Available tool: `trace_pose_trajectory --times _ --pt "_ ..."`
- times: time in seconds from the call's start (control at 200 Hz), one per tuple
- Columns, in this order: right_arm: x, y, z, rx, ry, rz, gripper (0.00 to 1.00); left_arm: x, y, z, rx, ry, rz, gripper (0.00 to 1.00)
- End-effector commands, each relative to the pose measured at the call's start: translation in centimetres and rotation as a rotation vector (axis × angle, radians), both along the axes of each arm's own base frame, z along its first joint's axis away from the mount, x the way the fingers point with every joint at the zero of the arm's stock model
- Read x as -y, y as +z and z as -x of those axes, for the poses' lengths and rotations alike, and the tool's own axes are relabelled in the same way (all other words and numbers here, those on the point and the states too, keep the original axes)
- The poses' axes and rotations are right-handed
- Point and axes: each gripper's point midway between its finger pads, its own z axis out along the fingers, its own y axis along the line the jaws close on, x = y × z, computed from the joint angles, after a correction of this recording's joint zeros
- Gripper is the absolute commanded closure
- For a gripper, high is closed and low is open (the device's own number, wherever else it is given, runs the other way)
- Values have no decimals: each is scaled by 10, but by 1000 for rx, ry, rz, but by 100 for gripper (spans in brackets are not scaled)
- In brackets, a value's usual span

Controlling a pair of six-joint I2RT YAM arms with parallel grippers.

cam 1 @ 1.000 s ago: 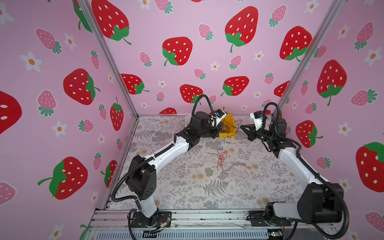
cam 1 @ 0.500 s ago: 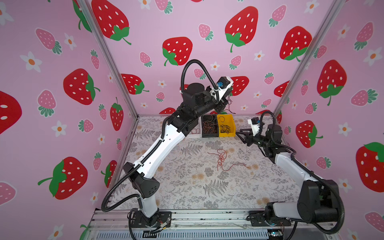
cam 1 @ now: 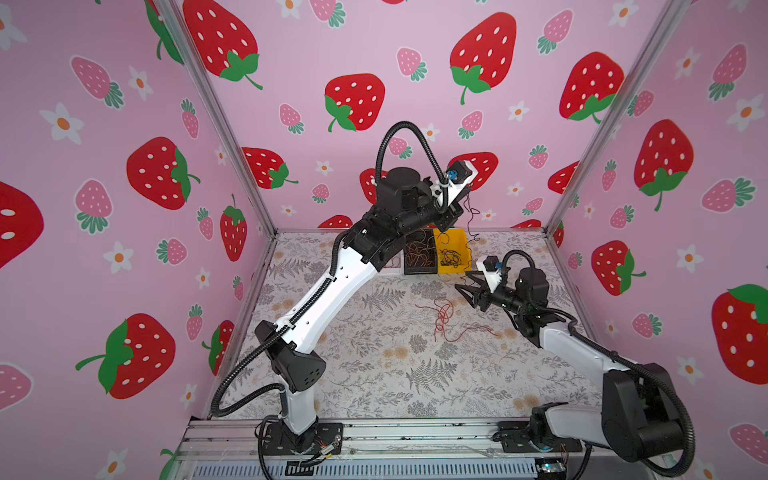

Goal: Untangle the cables

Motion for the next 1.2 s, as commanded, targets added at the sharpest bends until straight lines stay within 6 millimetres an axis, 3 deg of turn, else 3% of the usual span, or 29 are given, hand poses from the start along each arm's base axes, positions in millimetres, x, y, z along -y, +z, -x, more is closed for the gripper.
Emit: trace_pose_trajectory --times 0.0,0.135,0.42,0.635,0.775,0.925,1.196 --pt "5 13 -5 146 -44 48 36 3 27 20 75 -51 20 100" --pt "17 19 -11 209 -126 76 33 5 31 22 79 -62 29 100" --pt "25 1 -3 186 -165 58 33 7 43 35 105 -86 43 100" --pt "33 4 -8 207 -229 40 31 8 49 43 118 -100 52 100" --pt "5 9 11 210 -32 -28 31 11 54 52 130 -117 58 100" --pt "-32 -1 35 183 179 -41 34 8 62 59 150 -120 65 100" --pt "-35 -13 26 165 122 -39 38 2 71 64 175 -110 75 100"
